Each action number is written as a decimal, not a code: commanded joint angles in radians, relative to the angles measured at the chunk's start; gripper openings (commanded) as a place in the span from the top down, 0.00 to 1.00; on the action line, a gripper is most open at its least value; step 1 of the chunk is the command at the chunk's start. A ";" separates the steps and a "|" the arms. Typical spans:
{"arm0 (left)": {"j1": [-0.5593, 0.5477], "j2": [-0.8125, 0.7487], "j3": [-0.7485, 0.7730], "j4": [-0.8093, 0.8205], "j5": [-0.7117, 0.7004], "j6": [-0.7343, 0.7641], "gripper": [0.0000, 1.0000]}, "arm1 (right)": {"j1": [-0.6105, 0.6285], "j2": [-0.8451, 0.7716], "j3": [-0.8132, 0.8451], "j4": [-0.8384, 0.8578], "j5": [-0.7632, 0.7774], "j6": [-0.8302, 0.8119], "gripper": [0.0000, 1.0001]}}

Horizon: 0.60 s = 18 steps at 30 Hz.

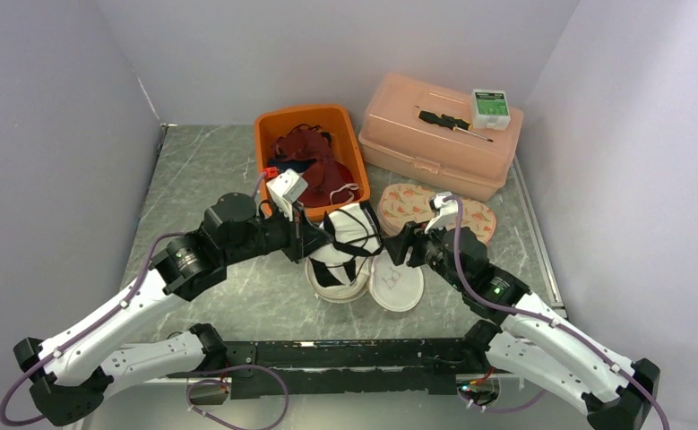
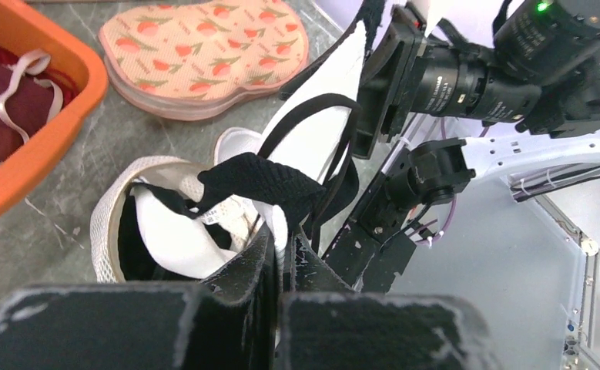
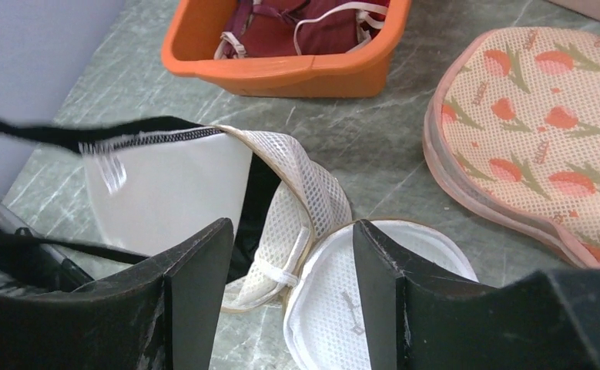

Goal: Unzip the laundry bag and remove the bra
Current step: Pick up the bra from the laundry bag.

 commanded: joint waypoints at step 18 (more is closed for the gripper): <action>-0.004 0.043 0.264 0.090 0.141 0.098 0.97 | -0.410 0.042 -0.205 0.699 -0.788 0.523 0.28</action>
